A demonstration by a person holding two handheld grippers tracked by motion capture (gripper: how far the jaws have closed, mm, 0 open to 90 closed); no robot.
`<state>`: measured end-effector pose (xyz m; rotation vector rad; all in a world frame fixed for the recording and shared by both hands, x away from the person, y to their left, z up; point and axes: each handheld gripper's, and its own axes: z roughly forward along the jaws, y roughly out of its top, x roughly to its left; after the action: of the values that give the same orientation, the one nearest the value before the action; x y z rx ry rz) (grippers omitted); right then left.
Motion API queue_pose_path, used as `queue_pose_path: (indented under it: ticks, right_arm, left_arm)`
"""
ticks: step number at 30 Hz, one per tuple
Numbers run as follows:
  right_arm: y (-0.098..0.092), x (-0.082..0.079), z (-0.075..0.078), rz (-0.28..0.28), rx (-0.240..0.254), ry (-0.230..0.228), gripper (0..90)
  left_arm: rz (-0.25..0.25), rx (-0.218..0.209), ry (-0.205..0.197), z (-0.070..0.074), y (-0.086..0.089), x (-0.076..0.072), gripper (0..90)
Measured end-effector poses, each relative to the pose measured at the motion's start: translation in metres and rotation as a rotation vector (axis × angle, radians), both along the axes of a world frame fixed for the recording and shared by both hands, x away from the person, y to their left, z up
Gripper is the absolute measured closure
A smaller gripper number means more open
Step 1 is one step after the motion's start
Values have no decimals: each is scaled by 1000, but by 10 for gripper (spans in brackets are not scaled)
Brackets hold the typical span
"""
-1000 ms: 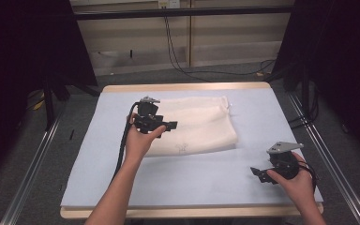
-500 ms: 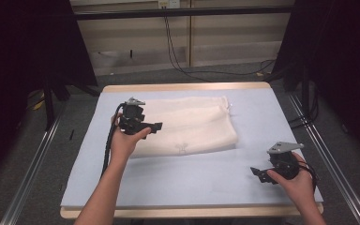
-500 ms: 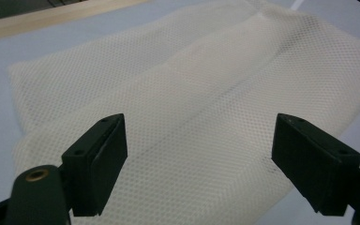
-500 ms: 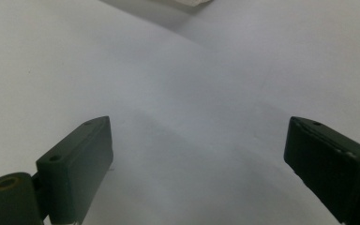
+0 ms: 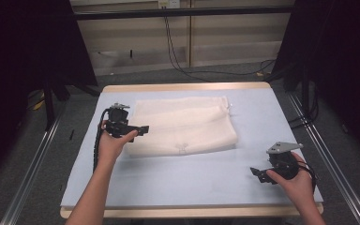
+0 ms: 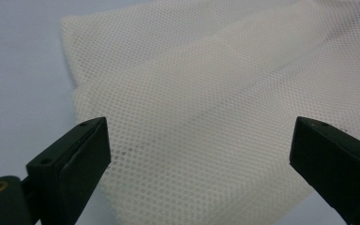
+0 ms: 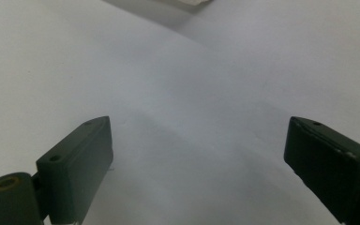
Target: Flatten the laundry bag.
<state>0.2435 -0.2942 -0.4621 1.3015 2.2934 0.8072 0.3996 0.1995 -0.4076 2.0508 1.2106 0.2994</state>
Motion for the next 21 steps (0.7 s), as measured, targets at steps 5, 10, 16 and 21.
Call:
queue_pose_path:
  ticks: [5, 10, 16, 21]
  right_arm:
    - [0, 0, 0, 1, 2, 0, 80]
    - [0, 0, 0, 5, -2, -5, 81]
    - [0, 0, 0, 8, -7, -4, 81]
    - [0, 1, 0, 7, -1, -1, 81]
  left_arm:
    - [-12, 26, 20, -4, 6, 2, 65]
    - [-5, 19, 25, -6, 12, 2, 126]
    - [39, 38, -10, -10, 19, 2, 250]
    - [37, 38, -27, -14, 24, 3, 323]
